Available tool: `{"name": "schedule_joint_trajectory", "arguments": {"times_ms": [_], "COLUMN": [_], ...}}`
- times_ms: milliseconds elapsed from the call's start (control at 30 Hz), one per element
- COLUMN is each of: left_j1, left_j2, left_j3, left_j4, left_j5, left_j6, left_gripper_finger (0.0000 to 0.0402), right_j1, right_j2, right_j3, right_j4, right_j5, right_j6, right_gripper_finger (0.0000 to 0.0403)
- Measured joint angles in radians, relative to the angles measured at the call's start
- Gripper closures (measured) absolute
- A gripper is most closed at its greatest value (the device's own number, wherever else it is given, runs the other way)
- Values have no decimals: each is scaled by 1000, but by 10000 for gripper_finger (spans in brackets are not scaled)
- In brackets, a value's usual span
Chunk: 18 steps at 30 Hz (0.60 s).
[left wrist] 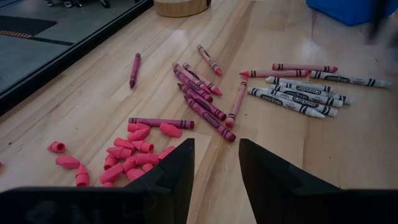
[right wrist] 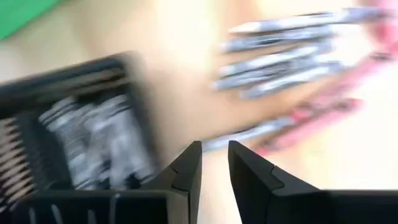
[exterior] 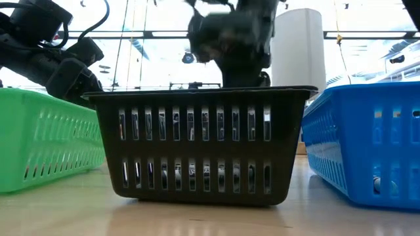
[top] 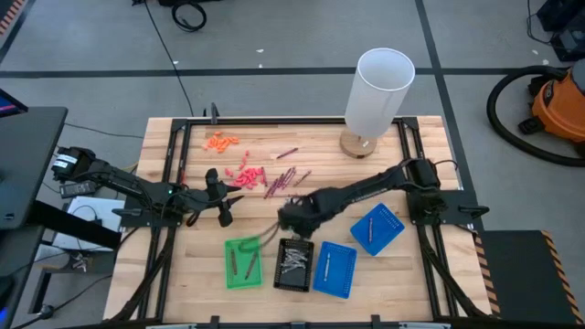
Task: Sort crayons
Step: Put the pink crayon into the right blue basket
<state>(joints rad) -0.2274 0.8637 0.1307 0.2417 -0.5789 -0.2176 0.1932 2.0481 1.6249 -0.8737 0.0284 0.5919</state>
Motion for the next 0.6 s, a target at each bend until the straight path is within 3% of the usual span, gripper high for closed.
{"name": "schedule_joint_trajectory", "arguments": {"times_ms": [300,600], "left_j1": [0,0], "left_j2": [0,0], "left_j3": [0,0], "left_j4": [-1,-3], "left_j5": [0,0], "left_j6": [0,0], "left_gripper_finger": [264,264], "right_j1": [-89,-183], "right_j2": [11,12], "right_j3": [-26,-62], "right_j4": [-33,18], "right_j5": [78,222], "right_j6": [36,-214], "right_gripper_finger": [311,289]}}
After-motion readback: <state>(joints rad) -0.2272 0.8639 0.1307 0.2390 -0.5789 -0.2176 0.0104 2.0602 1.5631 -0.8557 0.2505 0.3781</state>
